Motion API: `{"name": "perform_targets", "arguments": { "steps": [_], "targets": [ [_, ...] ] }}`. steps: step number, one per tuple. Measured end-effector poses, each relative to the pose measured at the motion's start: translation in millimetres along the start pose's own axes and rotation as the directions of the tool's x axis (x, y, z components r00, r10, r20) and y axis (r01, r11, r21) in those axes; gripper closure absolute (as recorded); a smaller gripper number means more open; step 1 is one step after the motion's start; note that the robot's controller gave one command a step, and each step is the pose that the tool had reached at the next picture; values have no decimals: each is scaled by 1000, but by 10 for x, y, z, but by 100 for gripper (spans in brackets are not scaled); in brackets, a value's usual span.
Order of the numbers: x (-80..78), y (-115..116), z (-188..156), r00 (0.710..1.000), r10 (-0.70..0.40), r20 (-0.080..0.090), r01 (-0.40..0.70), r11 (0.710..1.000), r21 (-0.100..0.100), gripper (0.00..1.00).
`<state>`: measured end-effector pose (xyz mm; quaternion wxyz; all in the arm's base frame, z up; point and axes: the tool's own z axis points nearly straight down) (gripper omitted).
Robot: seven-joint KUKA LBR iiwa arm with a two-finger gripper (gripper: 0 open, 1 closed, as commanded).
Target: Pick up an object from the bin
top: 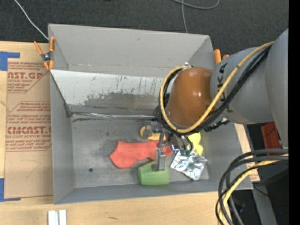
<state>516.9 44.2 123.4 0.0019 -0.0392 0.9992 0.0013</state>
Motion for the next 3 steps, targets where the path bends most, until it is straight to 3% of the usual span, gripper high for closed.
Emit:
{"name": "perform_targets", "arguments": {
  "steps": [1, 2, 3],
  "targets": [
    [11, -78, -24, 1000, -23, 2, 23, 1000, 0, 0],
    [-215, -33, 529, 1000, 7, 4, -7, 1000, -2, 100],
    [-215, -33, 529, 1000, 7, 4, -7, 1000, -2, 100]
  ]
}}
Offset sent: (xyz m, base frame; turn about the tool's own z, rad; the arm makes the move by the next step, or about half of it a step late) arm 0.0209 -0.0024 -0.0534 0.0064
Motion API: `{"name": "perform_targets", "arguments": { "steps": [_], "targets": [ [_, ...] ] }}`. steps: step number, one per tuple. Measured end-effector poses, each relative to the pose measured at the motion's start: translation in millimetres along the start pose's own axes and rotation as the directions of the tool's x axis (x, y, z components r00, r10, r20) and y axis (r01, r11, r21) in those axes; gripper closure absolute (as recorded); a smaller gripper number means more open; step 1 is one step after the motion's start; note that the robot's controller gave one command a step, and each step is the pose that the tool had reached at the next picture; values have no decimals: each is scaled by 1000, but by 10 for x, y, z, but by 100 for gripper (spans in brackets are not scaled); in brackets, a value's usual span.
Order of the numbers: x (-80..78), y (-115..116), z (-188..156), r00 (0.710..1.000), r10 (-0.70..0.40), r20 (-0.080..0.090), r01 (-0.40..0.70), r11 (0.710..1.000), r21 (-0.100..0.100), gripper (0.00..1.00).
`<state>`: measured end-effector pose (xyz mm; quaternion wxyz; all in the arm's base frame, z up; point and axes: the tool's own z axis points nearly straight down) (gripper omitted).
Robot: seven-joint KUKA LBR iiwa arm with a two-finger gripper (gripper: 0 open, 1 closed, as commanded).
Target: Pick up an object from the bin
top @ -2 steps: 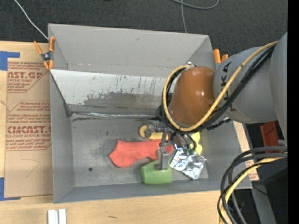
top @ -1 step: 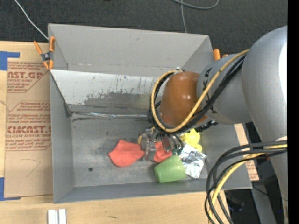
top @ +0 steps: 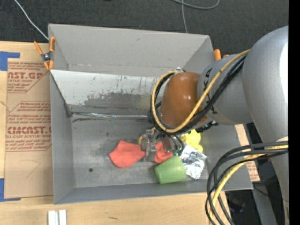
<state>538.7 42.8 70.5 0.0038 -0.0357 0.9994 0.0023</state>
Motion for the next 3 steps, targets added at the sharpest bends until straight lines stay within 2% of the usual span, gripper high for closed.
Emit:
{"name": "perform_targets", "arguments": {
  "steps": [1, 2, 3],
  "targets": [
    [-5, 21, 1, 1000, -6, 2, 6, 1000, 0, 100],
    [64, -85, 2, 999, -42, 2, 42, 999, 0, 100],
    [69, -22, -5, 1000, -21, 3, 21, 1000, -1, 100]
  ]
}}
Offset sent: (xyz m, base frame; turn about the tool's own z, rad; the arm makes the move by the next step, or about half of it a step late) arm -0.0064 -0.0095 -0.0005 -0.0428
